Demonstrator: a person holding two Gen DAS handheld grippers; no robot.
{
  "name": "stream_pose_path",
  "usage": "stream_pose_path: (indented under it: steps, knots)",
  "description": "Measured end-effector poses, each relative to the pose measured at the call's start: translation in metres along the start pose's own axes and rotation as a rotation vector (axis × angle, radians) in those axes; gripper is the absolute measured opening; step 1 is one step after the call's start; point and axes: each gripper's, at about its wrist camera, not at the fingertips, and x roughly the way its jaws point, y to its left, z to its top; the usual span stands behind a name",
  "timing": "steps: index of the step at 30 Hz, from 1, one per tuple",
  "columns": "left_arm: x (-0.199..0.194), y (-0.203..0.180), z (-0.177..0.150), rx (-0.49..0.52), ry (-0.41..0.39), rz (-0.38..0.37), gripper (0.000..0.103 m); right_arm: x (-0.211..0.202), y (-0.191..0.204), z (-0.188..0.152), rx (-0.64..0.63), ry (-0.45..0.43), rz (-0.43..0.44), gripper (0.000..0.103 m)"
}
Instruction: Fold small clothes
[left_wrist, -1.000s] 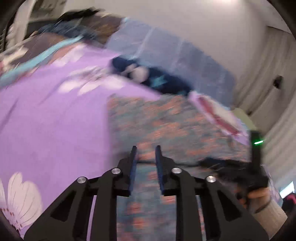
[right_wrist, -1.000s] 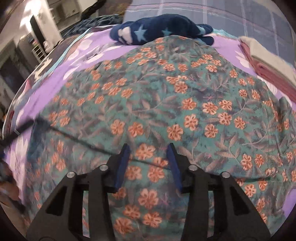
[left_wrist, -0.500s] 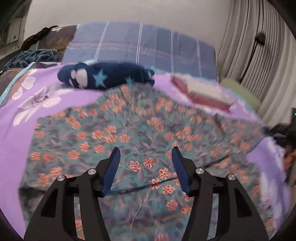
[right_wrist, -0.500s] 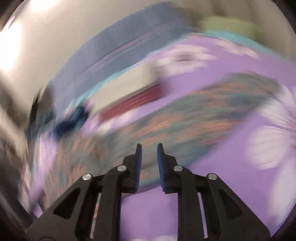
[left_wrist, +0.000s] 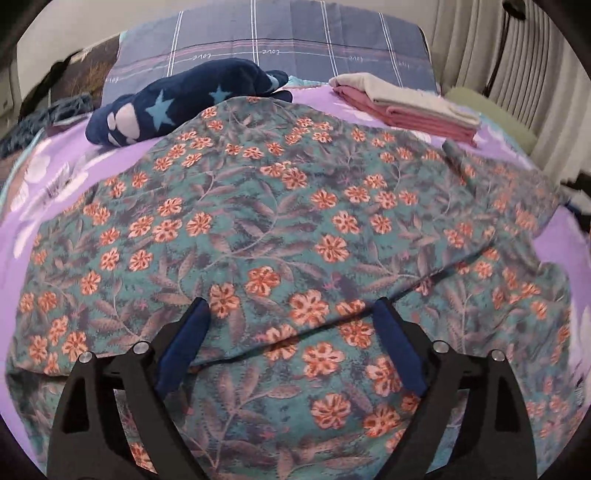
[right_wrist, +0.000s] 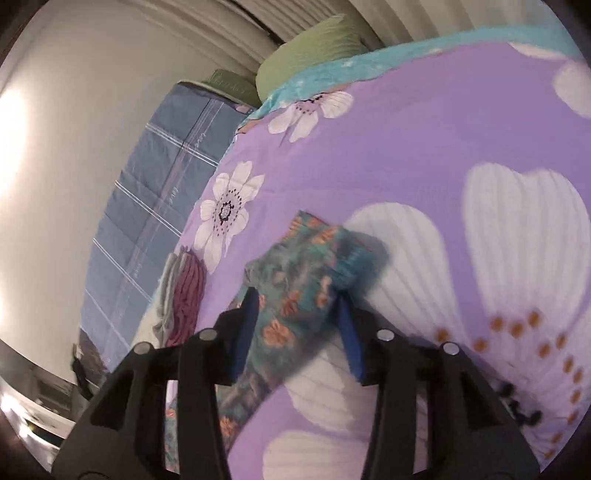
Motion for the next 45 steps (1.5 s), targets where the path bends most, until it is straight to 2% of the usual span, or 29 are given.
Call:
stream_pose_path:
  steps: [1, 2, 4, 7, 10, 12, 15, 17, 20, 23, 26, 29, 31, 33, 34, 38, 41, 42, 43, 45]
  knots:
    - [-0.001, 0.001, -0.001, -0.001, -0.001, -0.002, 0.090, 0.008, 0.008, 0.000, -0.017, 0.009, -0.006, 0.017]
    - [-0.001, 0.002, 0.000, -0.006, -0.002, -0.008, 0.090, 0.017, 0.017, -0.001, -0.032, 0.040, -0.008, 0.005]
    - [-0.002, 0.006, 0.000, -0.024, -0.005, -0.030, 0.090, 0.018, 0.034, -0.012, -0.067, 0.034, 0.008, 0.004]
    - [-0.002, 0.007, 0.000, -0.029, -0.007, -0.037, 0.090, 0.004, 0.080, -0.038, -0.219, 0.023, 0.083, 0.004]
    - [-0.002, 0.005, 0.000, -0.023, -0.006, -0.030, 0.090, -0.016, 0.160, -0.097, -0.453, 0.067, 0.229, 0.004]
    - [-0.003, 0.006, 0.000, -0.029, -0.009, -0.037, 0.090, -0.028, 0.202, -0.137, -0.562, 0.102, 0.328, 0.004]
    - [-0.006, 0.012, -0.001, -0.057, -0.024, -0.061, 0.090, -0.035, 0.260, -0.208, -0.694, 0.177, 0.484, 0.004]
    - [-0.008, 0.016, -0.001, -0.080, -0.033, -0.083, 0.090, -0.031, 0.281, -0.259, -0.740, 0.276, 0.562, 0.004]
    - [-0.011, 0.028, -0.003, -0.138, -0.055, -0.146, 0.090, -0.012, 0.289, -0.320, -0.821, 0.405, 0.548, 0.005]
    - [-0.013, 0.040, -0.005, -0.196, -0.072, -0.216, 0.090, 0.013, 0.273, -0.363, -0.880, 0.539, 0.429, 0.009]
    - [-0.014, 0.042, -0.005, -0.216, -0.082, -0.245, 0.090, 0.022, 0.252, -0.373, -0.836, 0.630, 0.356, 0.012]
    - [-0.020, 0.046, -0.005, -0.255, -0.104, -0.288, 0.090, 0.018, 0.244, -0.373, -0.820, 0.640, 0.363, 0.018]
    - [-0.026, 0.049, -0.003, -0.305, -0.108, -0.378, 0.090, 0.017, 0.244, -0.372, -0.838, 0.624, 0.387, 0.032]
    - [-0.034, 0.047, 0.004, -0.330, -0.109, -0.482, 0.090, 0.008, 0.247, -0.375, -0.877, 0.587, 0.413, 0.038]
    - [-0.039, 0.044, 0.009, -0.318, -0.119, -0.497, 0.090, 0.005, 0.249, -0.376, -0.896, 0.565, 0.420, 0.040]
    - [-0.056, 0.039, 0.024, -0.271, -0.174, -0.432, 0.090, -0.002, 0.268, -0.373, -0.892, 0.465, 0.458, 0.041]
    - [-0.059, 0.062, 0.027, -0.337, -0.183, -0.406, 0.090, -0.001, 0.277, -0.384, -0.941, 0.482, 0.498, 0.041]
    - [-0.057, 0.072, 0.027, -0.358, -0.177, -0.392, 0.090, -0.004, 0.280, -0.396, -1.016, 0.521, 0.516, 0.041]
    - [-0.055, 0.078, 0.027, -0.366, -0.168, -0.389, 0.090, -0.011, 0.282, -0.415, -1.145, 0.564, 0.540, 0.042]
    - [-0.049, 0.088, 0.023, -0.378, -0.135, -0.406, 0.090, -0.027, 0.279, -0.438, -1.334, 0.556, 0.564, 0.047]
